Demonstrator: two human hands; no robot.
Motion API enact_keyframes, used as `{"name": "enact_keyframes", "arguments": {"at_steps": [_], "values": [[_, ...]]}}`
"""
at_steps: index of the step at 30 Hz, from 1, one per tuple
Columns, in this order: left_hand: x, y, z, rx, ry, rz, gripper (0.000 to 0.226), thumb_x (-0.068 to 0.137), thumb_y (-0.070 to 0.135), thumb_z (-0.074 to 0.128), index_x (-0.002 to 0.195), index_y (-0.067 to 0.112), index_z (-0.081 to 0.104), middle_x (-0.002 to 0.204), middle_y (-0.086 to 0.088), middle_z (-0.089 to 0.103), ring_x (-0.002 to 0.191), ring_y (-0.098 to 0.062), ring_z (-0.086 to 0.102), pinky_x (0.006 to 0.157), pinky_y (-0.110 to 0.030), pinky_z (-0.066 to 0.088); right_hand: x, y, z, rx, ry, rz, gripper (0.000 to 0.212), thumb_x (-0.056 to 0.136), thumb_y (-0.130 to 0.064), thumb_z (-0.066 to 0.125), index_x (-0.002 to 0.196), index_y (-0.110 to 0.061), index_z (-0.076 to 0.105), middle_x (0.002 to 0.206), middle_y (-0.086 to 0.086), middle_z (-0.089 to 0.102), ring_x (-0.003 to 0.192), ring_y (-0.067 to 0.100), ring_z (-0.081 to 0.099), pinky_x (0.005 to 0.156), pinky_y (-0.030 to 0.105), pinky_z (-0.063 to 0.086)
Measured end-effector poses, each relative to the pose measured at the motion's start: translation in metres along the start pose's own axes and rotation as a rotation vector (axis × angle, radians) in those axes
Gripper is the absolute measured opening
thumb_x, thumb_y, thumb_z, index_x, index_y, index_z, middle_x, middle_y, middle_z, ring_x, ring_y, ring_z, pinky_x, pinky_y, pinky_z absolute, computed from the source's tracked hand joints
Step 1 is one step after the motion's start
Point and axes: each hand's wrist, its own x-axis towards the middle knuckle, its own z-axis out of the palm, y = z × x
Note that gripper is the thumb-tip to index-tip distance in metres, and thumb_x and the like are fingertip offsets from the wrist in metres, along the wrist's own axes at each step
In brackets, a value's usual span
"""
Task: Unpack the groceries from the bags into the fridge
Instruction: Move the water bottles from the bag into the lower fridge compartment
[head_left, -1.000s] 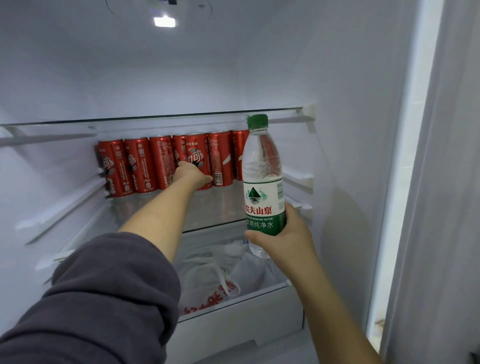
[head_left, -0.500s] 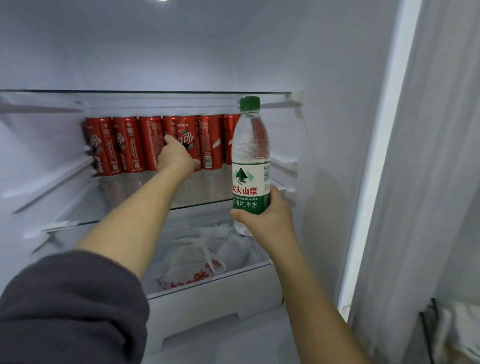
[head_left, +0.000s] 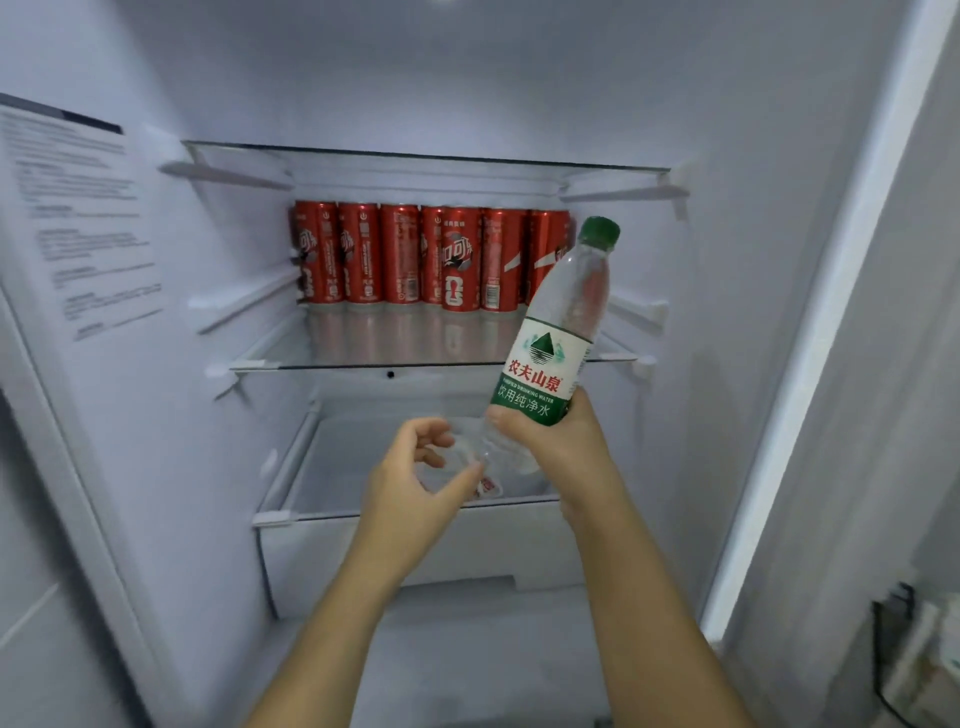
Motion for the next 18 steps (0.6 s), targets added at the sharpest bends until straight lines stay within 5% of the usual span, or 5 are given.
{"name": "enact_keyframes", "arguments": {"at_steps": [5, 11, 18], "values": [[-0.013, -0.005, 0.002, -0.005, -0.014, -0.106, 0.057, 0.068, 0.033, 0.083, 0.116, 0.033, 0.053, 0.106, 0.017, 0.061, 0.093, 0.001, 0.056, 0.074, -0.021, 0.049, -0.011, 0.014, 0.027, -0.018, -0.073, 0.005, 0.067, 0.056, -0.035, 0.083, 0.115, -0.017, 0.057, 0.097, 0.000, 0.072, 0.092, 0.017, 0.070, 0.081, 0.041, 0.058], [-0.026, -0.020, -0.005, -0.173, 0.050, -0.120, 0.049, 0.070, 0.014, 0.084, 0.107, 0.034, 0.058, 0.100, 0.017, 0.069, 0.093, -0.002, 0.065, 0.075, -0.021, 0.051, -0.023, 0.019, 0.032, 0.073, -0.151, 0.043, 0.044, 0.077, -0.014, 0.079, 0.115, -0.012, 0.057, 0.099, 0.004, 0.072, 0.089, 0.015, 0.071, 0.067, 0.024, 0.057], [-0.029, -0.033, -0.029, -0.418, 0.024, -0.197, 0.054, 0.068, 0.011, 0.084, 0.115, 0.022, 0.059, 0.107, 0.003, 0.072, 0.099, -0.012, 0.068, 0.081, -0.026, 0.055, -0.022, 0.017, 0.022, 0.243, -0.148, 0.144, 0.040, 0.086, -0.027, 0.071, 0.119, -0.009, 0.058, 0.107, 0.009, 0.072, 0.100, 0.022, 0.069, 0.082, 0.040, 0.060]]}}
